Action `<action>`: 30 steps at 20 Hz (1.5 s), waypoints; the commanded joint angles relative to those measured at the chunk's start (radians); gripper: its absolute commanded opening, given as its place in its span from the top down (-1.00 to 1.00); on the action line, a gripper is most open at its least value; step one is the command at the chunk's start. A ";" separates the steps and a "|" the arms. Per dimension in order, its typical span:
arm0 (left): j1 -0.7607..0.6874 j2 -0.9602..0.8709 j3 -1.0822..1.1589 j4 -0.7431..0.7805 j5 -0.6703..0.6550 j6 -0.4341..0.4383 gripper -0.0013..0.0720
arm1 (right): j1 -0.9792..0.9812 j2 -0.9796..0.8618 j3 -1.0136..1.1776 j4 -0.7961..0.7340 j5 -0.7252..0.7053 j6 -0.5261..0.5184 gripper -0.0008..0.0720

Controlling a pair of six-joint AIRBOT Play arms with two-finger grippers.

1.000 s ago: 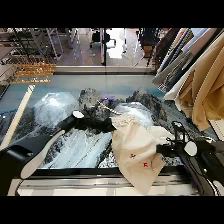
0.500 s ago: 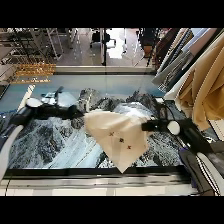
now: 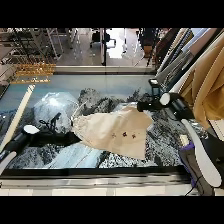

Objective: Fold the clothes and pants, and hang the long-sleeved shirts on hangers.

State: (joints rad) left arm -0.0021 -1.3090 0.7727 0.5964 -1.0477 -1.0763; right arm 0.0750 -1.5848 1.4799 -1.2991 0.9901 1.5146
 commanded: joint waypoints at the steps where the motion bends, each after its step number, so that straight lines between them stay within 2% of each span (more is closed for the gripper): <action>1: -0.022 0.017 -0.052 -0.012 0.039 -0.016 -0.53 | -0.114 -0.005 0.015 0.161 0.317 -0.088 -0.51; 3: 0.040 0.017 -0.052 0.003 -0.014 -0.024 -0.53 | -0.176 0.051 -0.124 0.223 0.403 -0.129 -0.50; 6: 0.173 0.017 -0.061 0.002 -0.095 -0.024 -0.53 | -0.265 0.218 -0.451 0.288 0.362 -0.188 -0.46; 9: 0.259 0.005 -0.072 0.000 -0.064 -0.028 -0.53 | -0.343 0.347 -0.730 0.382 0.319 -0.277 -0.46; 11: 0.261 -0.018 -0.072 -0.014 -0.027 -0.046 -0.52 | -0.357 0.365 -0.836 0.443 0.282 -0.322 -0.46; 15: 0.251 -0.083 -0.072 -0.112 0.055 -0.045 -0.51 | -0.353 0.362 -0.894 0.457 0.210 -0.341 -0.47; 19: 0.251 -0.145 -0.072 -0.182 0.078 -0.041 -0.47 | -0.354 0.362 -0.894 0.447 0.152 -0.342 -0.47; 21: 0.251 -0.174 -0.072 -0.217 0.095 -0.041 -0.13 | -0.355 0.362 -0.893 0.426 0.139 -0.342 -0.47; 26: 0.251 -0.214 -0.072 -0.368 0.096 0.023 -0.05 | -0.355 0.362 -0.893 0.404 0.110 -0.342 -0.47; 27: 0.250 -0.219 -0.069 -0.373 0.095 0.023 0.07 | -0.355 0.362 -0.893 0.398 0.108 -0.342 -0.47; 29: 0.243 -0.230 -0.068 -0.373 0.096 0.023 0.11 | -0.355 0.362 -0.893 0.386 0.109 -0.342 -0.47; 30: 0.235 -0.238 -0.068 -0.373 0.096 0.023 0.31 | -0.355 0.362 -0.893 0.380 0.108 -0.342 -0.47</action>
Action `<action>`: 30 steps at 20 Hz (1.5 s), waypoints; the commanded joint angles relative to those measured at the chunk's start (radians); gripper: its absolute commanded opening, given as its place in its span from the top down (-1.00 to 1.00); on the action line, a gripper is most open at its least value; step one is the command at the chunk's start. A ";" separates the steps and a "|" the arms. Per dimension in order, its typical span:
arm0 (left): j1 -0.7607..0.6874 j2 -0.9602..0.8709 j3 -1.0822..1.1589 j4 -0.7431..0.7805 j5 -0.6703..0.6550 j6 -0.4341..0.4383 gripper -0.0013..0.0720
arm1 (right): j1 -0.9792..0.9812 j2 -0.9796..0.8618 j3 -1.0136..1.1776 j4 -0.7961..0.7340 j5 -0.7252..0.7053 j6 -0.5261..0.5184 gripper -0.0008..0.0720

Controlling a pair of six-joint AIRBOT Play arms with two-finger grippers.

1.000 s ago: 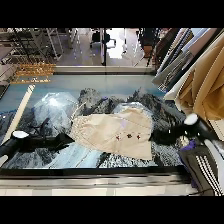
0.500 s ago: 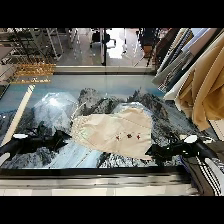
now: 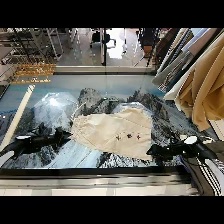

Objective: Fold the clothes and pants, and hang the long-sleeved shirts on hangers.

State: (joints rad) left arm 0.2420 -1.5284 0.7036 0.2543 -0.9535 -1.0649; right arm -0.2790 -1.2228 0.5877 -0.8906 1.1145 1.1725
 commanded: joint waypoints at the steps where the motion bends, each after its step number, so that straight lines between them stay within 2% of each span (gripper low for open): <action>1: -0.019 -0.026 0.002 -0.031 0.003 0.011 0.58 | -0.001 0.000 -0.001 -0.031 -0.017 0.000 -0.46; 2: -0.030 -0.034 0.002 -0.032 0.010 0.011 0.69 | 0.000 0.000 -0.001 -0.029 -0.014 0.000 -0.44; 4: -0.046 -0.043 0.002 -0.060 0.028 0.012 0.69 | 0.017 -0.010 -0.001 -0.013 -0.004 0.000 -0.36; 5: -0.049 -0.044 0.002 -0.090 0.028 0.020 0.72 | 0.039 -0.027 -0.001 -0.010 -0.004 0.000 -0.10; 6: -0.049 -0.043 0.002 -0.132 0.026 0.052 0.92 | 0.066 -0.047 -0.001 0.002 -0.007 -0.004 0.07; 7: -0.049 -0.043 0.002 -0.171 0.022 0.069 0.93 | 0.098 -0.068 -0.001 0.020 -0.010 -0.025 0.33; 8: -0.049 -0.043 0.002 -0.207 0.014 0.080 0.93 | 0.122 -0.082 -0.001 0.035 -0.016 -0.046 0.84; 9: -0.049 -0.040 0.002 -0.232 0.006 0.087 0.93 | 0.139 -0.081 0.000 0.038 -0.027 -0.049 0.94; 12: -0.036 0.007 0.019 -0.233 -0.043 0.125 0.94 | 0.142 -0.009 0.019 0.014 -0.010 -0.050 0.95; 14: -0.013 0.076 0.057 -0.233 -0.115 0.132 0.94 | 0.142 0.106 0.076 -0.027 0.045 -0.049 0.95; 16: 0.011 0.174 0.125 -0.233 -0.193 0.131 0.94 | 0.142 0.267 0.177 -0.074 0.097 -0.043 0.95; 19: 0.053 0.362 0.269 -0.276 -0.283 0.130 0.93 | 0.142 0.554 0.394 -0.198 0.079 0.024 0.95; 21: 0.095 0.496 0.360 -0.485 -0.327 0.131 0.93 | 0.142 0.729 0.542 -0.312 0.005 0.051 0.95; 23: 0.138 0.625 0.430 -0.802 -0.326 0.146 0.93 | 0.142 0.862 0.658 -0.383 -0.101 0.077 0.95; 24: 0.159 0.687 0.463 -0.954 -0.326 0.176 0.93 | 0.142 0.916 0.707 -0.390 -0.150 0.082 0.95; 26: 0.190 0.796 0.512 -1.157 -0.322 0.179 0.93 | 0.142 0.981 0.784 -0.385 -0.230 0.097 0.95; 28: 0.194 0.893 0.535 -1.236 -0.293 0.180 0.93 | 0.142 0.996 0.864 -0.381 -0.294 0.097 0.95; 30: 0.194 0.977 0.537 -1.210 -0.211 0.201 0.93 | 0.142 0.977 0.915 -0.368 -0.355 0.095 0.95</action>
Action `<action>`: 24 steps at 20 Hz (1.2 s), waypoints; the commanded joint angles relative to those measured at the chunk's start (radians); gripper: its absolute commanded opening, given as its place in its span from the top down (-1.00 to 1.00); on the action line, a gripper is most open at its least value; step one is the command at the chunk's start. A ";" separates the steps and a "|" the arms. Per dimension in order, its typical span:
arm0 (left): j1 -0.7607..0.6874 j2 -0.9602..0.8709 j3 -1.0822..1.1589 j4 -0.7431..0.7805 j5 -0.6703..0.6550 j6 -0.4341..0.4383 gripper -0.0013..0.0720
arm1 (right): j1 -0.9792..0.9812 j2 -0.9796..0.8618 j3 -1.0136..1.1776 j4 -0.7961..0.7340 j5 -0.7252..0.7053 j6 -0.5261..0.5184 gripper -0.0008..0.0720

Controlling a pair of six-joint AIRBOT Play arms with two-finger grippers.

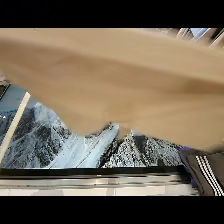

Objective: Fold the clothes and pants, and hang the long-sleeved shirts on hangers.

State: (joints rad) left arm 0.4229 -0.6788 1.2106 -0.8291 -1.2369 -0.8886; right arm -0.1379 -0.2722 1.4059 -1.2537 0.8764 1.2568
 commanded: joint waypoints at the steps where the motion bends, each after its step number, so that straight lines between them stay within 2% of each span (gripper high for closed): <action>1: 0.013 0.161 0.030 -0.092 0.115 0.064 0.93 | 0.001 0.010 0.110 0.001 -0.144 0.011 0.95; 3: 0.013 0.199 0.030 0.032 0.187 0.105 0.93 | 0.001 -0.042 0.119 0.011 -0.169 0.011 0.95; 5: 0.013 0.191 0.030 0.268 0.215 0.101 0.93 | 0.001 -0.130 0.118 0.049 -0.128 0.010 0.95; 8: 0.003 0.119 -0.003 0.698 0.212 -0.072 0.93 | 0.001 -0.337 0.103 0.143 0.052 0.007 0.95; 10: -0.048 0.040 -0.090 0.874 0.214 -0.076 0.93 | 0.005 -0.512 0.061 0.200 0.162 0.006 0.95; 12: -0.146 -0.076 -0.196 0.995 0.267 -0.068 0.93 | 0.043 -0.702 -0.016 0.204 0.170 0.003 0.95; 14: -0.279 -0.237 -0.294 1.047 0.442 -0.008 0.93 | 0.099 -0.902 -0.087 0.203 0.076 -0.028 0.95; 15: -0.347 -0.344 -0.324 1.046 0.586 0.049 0.93 | 0.124 -0.998 -0.102 0.200 0.002 -0.028 0.95; 17: -0.438 -0.578 -0.301 1.046 0.856 0.075 0.93 | 0.153 -1.176 -0.089 0.205 -0.153 -0.024 0.95; 18: -0.446 -0.690 -0.250 1.046 0.881 0.075 0.93 | 0.153 -1.231 -0.074 0.211 -0.196 0.003 0.95; 19: -0.439 -0.779 -0.190 1.045 0.844 0.069 0.93 | 0.153 -1.265 -0.054 0.211 -0.203 0.026 0.95; 21: -0.402 -0.904 -0.058 1.046 0.689 0.004 0.93 | 0.153 -1.264 -0.019 0.207 -0.155 0.024 0.95; 24: -0.313 -0.949 0.072 1.046 0.486 -0.057 0.93 | 0.153 -1.186 0.036 0.199 0.056 -0.042 0.95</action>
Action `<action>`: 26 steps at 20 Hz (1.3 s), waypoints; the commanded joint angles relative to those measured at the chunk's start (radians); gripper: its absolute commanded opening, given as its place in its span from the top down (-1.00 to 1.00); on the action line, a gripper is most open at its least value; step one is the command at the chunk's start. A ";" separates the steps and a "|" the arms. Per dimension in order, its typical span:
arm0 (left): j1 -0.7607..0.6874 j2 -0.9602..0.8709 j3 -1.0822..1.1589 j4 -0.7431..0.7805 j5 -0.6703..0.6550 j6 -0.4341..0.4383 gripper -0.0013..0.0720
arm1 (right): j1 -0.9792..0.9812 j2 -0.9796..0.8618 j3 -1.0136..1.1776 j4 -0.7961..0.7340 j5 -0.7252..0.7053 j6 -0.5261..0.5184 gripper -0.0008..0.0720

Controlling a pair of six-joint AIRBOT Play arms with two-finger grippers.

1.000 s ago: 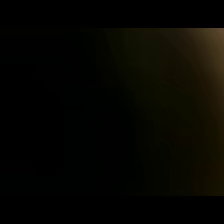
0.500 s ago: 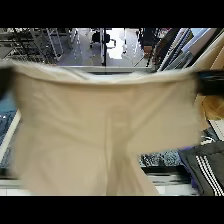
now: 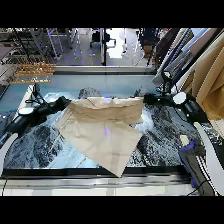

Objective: Fold the clothes and pants, and hang the long-sleeved shirts on hangers.

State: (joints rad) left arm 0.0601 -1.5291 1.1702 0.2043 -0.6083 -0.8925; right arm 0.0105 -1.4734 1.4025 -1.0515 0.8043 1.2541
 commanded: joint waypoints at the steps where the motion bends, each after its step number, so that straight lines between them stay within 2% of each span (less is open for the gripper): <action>1: 0.091 -0.095 0.135 0.013 -0.214 -0.074 0.93 | 0.005 0.055 0.040 -0.005 0.193 -0.044 0.95; 5: 0.278 -0.095 0.152 0.050 -0.525 -0.156 0.93 | 0.006 0.216 0.029 -0.018 0.504 -0.039 0.95; 8: 0.365 -0.098 0.151 0.269 -0.651 -0.198 0.93 | 0.068 0.308 -0.105 -0.014 0.729 -0.004 0.95; 10: 0.374 -0.116 0.151 0.449 -0.676 -0.221 0.93 | 0.164 0.343 -0.297 0.012 0.723 0.013 0.95; 12: 0.367 -0.151 0.151 0.557 -0.700 -0.223 0.93 | 0.288 0.349 -0.502 0.066 0.639 0.013 0.95; 16: 0.360 -0.233 0.151 0.597 -0.732 -0.223 0.93 | 0.517 0.348 -0.764 0.123 0.370 0.033 0.94; 17: 0.360 -0.250 0.151 0.597 -0.730 -0.223 0.93 | 0.548 0.348 -0.792 0.133 0.294 0.062 0.80; 18: 0.361 -0.263 0.151 0.597 -0.725 -0.224 0.89 | 0.563 0.348 -0.797 0.140 0.259 0.062 0.32; 19: 0.362 -0.268 0.151 0.597 -0.725 -0.224 0.89 | 0.557 0.353 -0.791 0.139 0.255 0.062 -0.24; 20: 0.366 -0.266 0.152 0.596 -0.726 -0.224 0.86 | 0.533 0.368 -0.790 0.136 0.258 0.064 -0.29; 21: 0.371 -0.259 0.152 0.597 -0.730 -0.224 0.39 | 0.480 0.392 -0.798 0.129 0.268 0.083 -0.31; 22: 0.379 -0.249 0.152 0.597 -0.733 -0.223 -0.51 | 0.412 0.420 -0.813 0.128 0.292 0.093 -0.31; 23: 0.389 -0.238 0.154 0.596 -0.732 -0.223 -0.72 | 0.324 0.455 -0.844 0.130 0.295 0.121 -0.31; 25: 0.415 -0.211 0.168 0.595 -0.732 -0.223 -0.67 | 0.156 0.521 -0.939 0.152 0.262 0.178 -0.31; 26: 0.425 -0.192 0.177 0.589 -0.732 -0.223 -0.55 | 0.091 0.540 -0.994 0.198 0.232 0.173 -0.31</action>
State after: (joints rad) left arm 0.4587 -1.7523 1.3319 0.7937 -1.3361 -1.1160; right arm 0.2722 -1.0012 0.5163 -0.9096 1.0893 1.3785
